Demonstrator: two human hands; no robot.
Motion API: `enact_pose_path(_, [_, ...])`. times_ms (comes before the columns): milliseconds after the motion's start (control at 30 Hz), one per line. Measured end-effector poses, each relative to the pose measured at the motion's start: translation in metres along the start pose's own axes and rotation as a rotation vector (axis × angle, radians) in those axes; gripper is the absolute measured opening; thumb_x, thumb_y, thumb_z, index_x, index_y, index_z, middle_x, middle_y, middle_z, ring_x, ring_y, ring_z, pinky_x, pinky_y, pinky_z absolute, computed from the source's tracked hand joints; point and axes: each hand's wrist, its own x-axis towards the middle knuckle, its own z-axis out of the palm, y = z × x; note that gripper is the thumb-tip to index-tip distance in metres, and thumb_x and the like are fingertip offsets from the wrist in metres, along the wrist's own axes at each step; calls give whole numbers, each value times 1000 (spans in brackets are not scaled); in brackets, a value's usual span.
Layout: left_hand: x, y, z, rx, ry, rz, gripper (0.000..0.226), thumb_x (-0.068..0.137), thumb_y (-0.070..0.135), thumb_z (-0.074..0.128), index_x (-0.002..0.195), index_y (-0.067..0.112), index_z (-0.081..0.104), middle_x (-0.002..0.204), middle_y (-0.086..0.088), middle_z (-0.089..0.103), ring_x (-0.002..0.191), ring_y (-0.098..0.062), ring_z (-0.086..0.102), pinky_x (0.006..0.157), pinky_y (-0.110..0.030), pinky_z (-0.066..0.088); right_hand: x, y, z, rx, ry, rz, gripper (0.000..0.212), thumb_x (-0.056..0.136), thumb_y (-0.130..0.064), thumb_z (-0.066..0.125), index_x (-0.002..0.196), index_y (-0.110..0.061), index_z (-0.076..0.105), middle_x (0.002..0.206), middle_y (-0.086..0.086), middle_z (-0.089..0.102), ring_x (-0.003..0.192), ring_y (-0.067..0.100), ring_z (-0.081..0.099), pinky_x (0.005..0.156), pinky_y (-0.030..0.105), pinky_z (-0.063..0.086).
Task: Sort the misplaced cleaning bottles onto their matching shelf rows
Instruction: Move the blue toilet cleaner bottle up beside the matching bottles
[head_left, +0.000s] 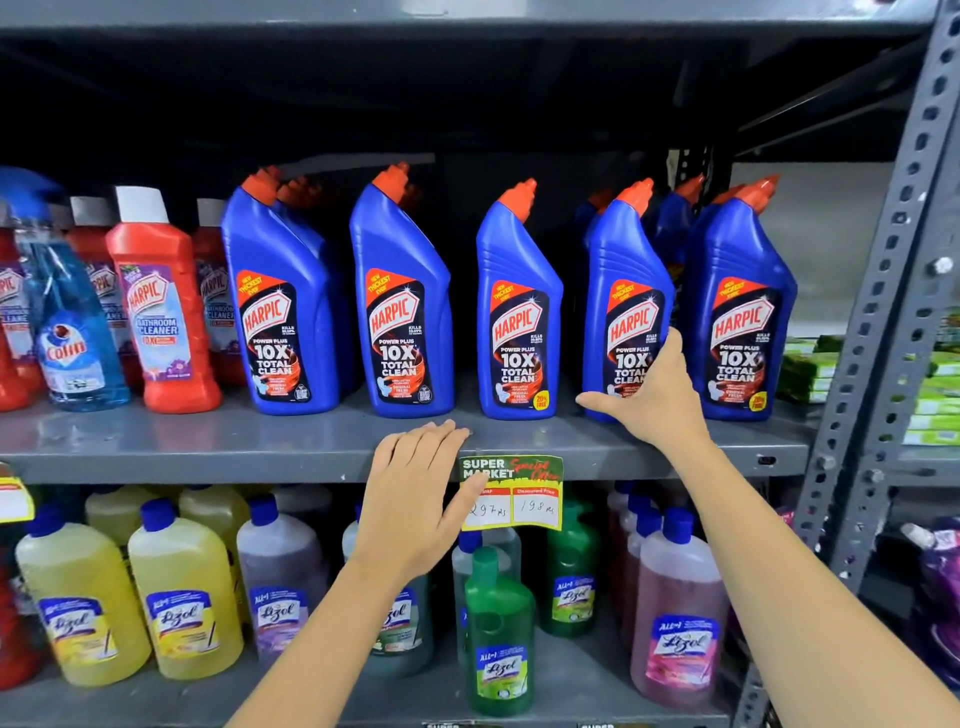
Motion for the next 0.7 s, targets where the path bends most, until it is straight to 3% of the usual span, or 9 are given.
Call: enact_pose_path(700, [-2,-2,4,-17,50,23,57,98,51,32,133,13,56,136,-4,58,126,-24,50,108,-37,26,-5,5,4,-14,60,12,132,53,-57,89,154,-21,10,142,10,49,126,35,53,96,53,49])
